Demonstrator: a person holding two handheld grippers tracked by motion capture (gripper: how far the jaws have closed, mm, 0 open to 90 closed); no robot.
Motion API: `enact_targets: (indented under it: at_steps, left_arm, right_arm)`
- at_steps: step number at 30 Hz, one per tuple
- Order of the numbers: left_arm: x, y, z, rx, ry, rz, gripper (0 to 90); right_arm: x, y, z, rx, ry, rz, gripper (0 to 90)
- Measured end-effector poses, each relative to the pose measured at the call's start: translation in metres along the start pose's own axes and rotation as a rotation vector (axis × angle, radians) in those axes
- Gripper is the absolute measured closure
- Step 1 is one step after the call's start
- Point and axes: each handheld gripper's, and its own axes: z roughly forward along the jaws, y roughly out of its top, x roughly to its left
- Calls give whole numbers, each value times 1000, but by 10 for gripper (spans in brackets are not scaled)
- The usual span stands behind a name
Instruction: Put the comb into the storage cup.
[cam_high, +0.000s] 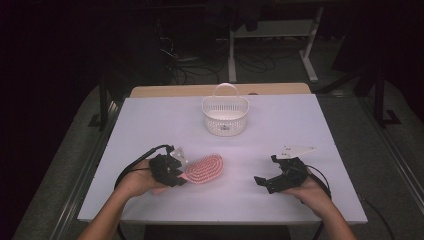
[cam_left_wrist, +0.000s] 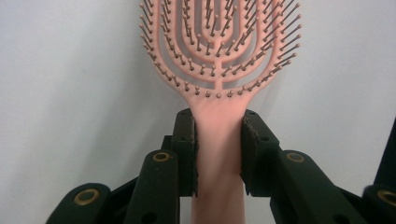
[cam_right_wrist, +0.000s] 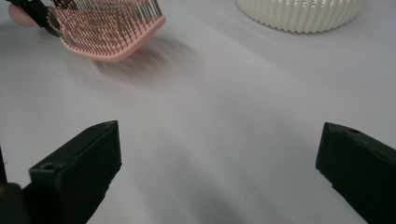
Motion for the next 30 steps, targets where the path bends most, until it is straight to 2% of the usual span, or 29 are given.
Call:
enact_targets:
  at_steps: [4,8,9,10,15,17,19,21,25,30]
  left_arm:
    - [1,0,-3,-47,11,-21,707]
    - [2,0,-6,-85,11,-14,707]
    - [2,1,-8,-111,16,-17,707]
    - [2,1,-8,-111,16,-17,707]
    - [3,0,-10,-178,37,-31,708]
    - [3,0,-9,-185,39,-31,707]
    - [4,0,-10,-227,46,-39,707]
    - [4,0,-10,-243,52,-42,707]
    - [6,-2,-10,-284,36,-61,707]
    - [7,-3,-9,-331,51,-74,707]
  right_arm:
    - [0,0,0,-1,0,1,0]
    - [0,0,0,0,1,0,0]
    - [0,0,0,0,2,0,0]
    - [0,0,0,0,2,0,0]
    - [-1,0,1,-1,5,4,0]
    - [-1,0,1,0,7,7,0]
    - [-1,0,1,-2,9,8,0]
    - [-1,0,1,-1,10,9,0]
    - [-1,0,1,2,11,8,0]
    - [-1,0,1,-7,10,10,0]
